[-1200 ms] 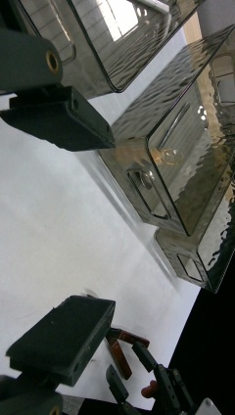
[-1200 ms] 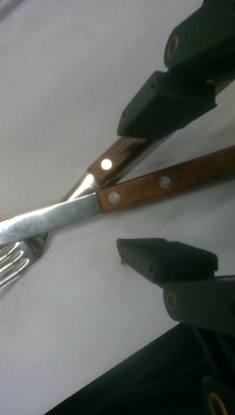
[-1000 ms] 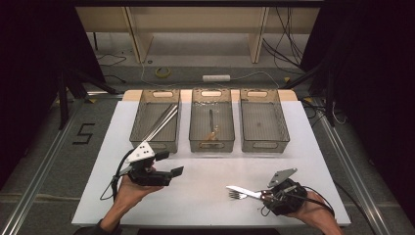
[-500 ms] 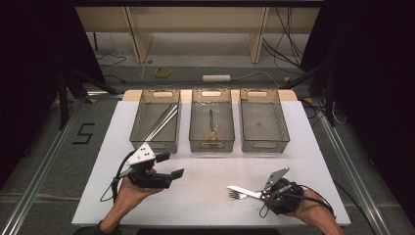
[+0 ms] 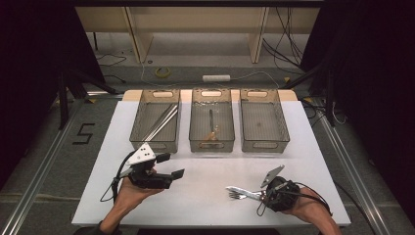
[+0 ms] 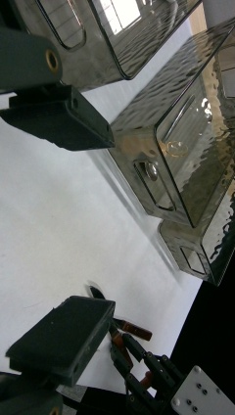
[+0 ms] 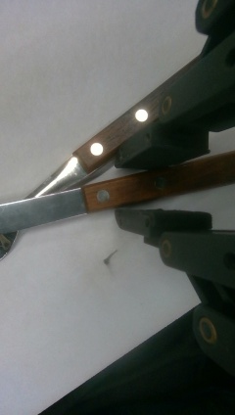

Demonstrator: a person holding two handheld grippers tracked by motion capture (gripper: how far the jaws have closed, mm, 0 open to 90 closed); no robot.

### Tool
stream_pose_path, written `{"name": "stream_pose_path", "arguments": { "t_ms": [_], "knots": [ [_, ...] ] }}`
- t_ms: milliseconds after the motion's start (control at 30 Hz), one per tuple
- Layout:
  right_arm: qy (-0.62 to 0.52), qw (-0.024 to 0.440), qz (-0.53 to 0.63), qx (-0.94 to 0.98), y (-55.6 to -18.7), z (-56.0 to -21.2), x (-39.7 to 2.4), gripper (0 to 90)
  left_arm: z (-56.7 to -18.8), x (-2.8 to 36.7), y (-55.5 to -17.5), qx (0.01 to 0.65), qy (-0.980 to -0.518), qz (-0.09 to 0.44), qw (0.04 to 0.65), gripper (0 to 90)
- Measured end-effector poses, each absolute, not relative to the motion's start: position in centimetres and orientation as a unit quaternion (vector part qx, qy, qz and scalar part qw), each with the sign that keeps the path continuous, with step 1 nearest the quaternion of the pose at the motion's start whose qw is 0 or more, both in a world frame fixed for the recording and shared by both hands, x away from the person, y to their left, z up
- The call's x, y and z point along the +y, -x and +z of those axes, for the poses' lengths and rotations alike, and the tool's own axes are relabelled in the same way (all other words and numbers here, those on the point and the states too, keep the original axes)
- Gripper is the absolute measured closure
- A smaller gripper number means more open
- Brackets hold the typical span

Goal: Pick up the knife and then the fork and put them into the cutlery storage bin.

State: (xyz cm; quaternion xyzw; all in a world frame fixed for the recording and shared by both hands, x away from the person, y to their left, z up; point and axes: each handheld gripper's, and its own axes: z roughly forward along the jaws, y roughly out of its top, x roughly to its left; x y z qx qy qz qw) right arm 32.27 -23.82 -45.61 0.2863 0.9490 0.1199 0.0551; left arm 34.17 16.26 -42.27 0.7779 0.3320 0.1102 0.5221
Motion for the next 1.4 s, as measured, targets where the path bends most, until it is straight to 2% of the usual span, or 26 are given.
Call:
{"name": "stream_pose_path", "arguments": {
  "t_ms": [267,700,1067,1400],
  "knots": [
    [-0.277,0.049,0.112,0.953,-32.4,-45.6,-23.5,75.9,-42.3,16.2,-34.2,0.333,-0.778,0.108,0.521,20.3],
    [-0.255,0.058,0.116,0.958,-32.3,-45.4,-23.4,77.2,-42.3,16.3,-34.2,0.334,-0.775,0.111,0.525,20.5],
    [-0.260,0.067,0.166,0.949,-32.3,-43.3,-24.0,77.3,-42.2,16.6,-34.1,0.335,-0.766,0.113,0.536,19.7],
    [-0.277,0.080,0.207,0.935,-34.4,-41.8,-25.1,77.3,-42.0,17.2,-34.0,0.335,-0.759,0.120,0.546,19.1]
  ]
}}
